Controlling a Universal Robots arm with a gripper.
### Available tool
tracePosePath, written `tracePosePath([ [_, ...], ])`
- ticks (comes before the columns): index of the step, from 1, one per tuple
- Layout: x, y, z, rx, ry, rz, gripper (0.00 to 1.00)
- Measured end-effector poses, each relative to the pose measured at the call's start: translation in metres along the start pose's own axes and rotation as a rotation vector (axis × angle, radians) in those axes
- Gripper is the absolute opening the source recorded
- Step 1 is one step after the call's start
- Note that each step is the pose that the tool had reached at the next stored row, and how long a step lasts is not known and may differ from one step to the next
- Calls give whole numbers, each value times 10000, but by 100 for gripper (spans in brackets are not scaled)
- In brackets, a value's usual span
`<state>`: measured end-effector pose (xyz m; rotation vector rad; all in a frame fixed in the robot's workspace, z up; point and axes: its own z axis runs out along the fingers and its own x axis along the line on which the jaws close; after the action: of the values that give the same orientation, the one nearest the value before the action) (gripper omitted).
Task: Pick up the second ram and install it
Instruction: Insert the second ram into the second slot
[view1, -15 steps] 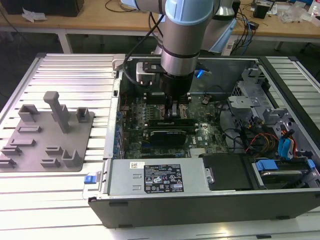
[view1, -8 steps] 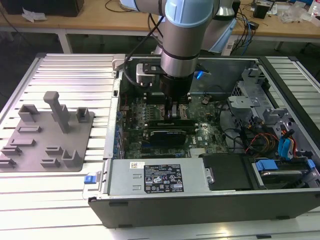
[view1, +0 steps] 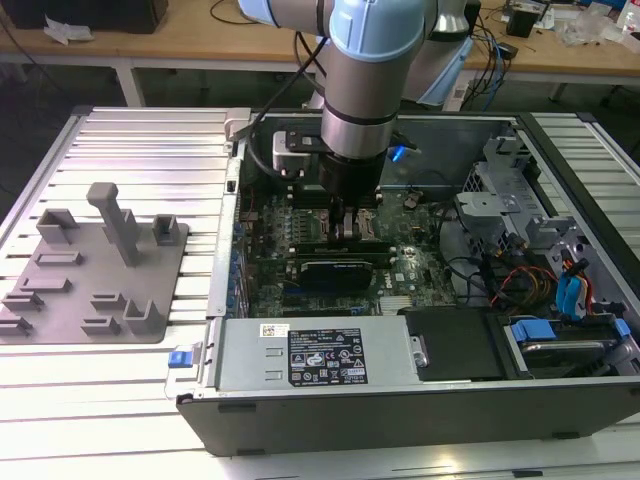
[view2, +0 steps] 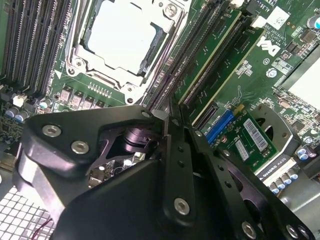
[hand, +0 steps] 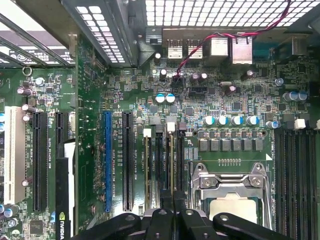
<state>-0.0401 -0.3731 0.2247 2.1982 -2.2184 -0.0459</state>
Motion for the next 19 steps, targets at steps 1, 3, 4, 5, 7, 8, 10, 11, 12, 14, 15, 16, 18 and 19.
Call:
tracePosePath([
  [1,0,0,2,1,-2,0,9],
  [3,-1,-1,6,5,-10,-1,9],
  [4,-1,-1,7,4,-9,0,11],
  [5,-1,-1,7,4,-8,-1,11],
  [7,0,0,6,1,-2,0,17],
  [8,-1,1,-16,1,-3,0,17],
  [10,-1,3,-92,2,-3,1,17],
  [11,-2,5,-158,2,-3,0,17],
  [12,-2,7,-205,3,-3,0,17],
  [14,-2,4,-207,4,-5,-2,17],
  [15,-2,-22,-209,4,-3,-2,17],
  [16,-3,-98,-212,4,-3,1,17],
  [18,-3,-193,-215,3,-3,-1,17],
  [19,-4,-208,-215,3,-4,2,17],
])
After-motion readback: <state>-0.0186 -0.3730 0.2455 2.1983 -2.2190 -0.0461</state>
